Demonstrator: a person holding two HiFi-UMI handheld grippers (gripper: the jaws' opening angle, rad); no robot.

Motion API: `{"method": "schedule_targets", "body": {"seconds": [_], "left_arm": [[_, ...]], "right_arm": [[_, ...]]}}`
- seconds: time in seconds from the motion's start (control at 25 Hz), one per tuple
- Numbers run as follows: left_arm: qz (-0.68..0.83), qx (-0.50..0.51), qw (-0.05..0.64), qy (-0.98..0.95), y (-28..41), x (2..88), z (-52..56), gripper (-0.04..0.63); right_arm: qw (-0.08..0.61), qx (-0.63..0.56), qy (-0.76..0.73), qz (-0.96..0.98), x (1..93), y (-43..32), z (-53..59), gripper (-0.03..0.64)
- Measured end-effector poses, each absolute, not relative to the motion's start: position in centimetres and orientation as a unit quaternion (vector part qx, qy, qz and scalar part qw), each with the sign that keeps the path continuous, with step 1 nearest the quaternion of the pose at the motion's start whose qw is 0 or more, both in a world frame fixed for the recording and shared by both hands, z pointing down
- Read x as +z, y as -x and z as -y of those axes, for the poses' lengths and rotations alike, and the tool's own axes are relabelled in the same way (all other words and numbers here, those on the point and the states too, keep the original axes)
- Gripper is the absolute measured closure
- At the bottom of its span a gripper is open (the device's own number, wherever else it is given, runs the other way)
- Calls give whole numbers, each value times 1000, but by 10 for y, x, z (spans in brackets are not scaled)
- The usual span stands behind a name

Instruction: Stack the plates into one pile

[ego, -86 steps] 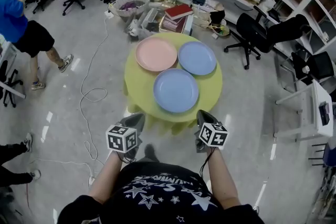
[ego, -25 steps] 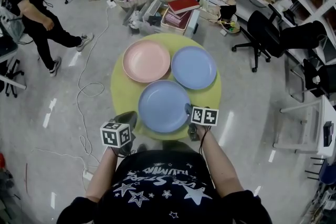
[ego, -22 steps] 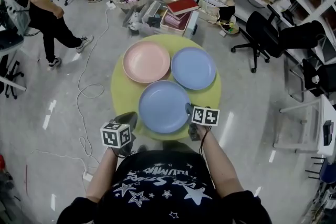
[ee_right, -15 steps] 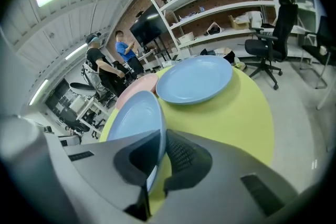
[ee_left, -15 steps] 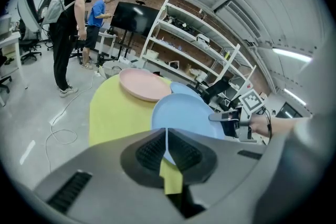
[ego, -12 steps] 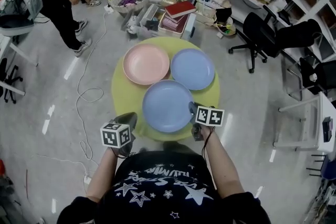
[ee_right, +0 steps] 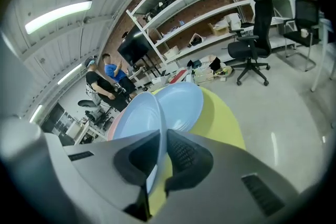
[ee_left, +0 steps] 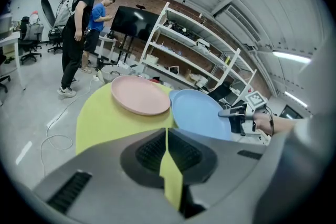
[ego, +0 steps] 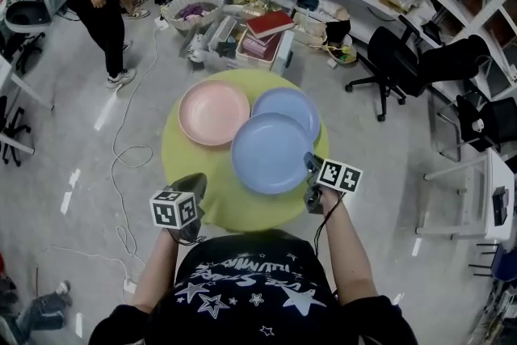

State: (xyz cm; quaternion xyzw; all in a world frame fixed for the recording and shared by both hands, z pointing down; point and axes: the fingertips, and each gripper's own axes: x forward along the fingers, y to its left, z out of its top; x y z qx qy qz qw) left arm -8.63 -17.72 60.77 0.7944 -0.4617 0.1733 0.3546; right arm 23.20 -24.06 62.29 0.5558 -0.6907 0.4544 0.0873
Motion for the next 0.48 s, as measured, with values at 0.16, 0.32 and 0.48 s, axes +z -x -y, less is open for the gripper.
{"method": "schedule_targets", "body": {"seconds": [0.16,0.32,0.48], "left_arm": [[472,165,357,-789,74,607,189,572],[485,166,364,-778,66,608,190,572],[504,167,371,-762,65,608,189,572]], "right_arm": [[54,467,-571,673,619,-260,270,581],[31,471,-583,661,616,-281,299,578],[30,475,-590,652,622,-298,323,578]]}}
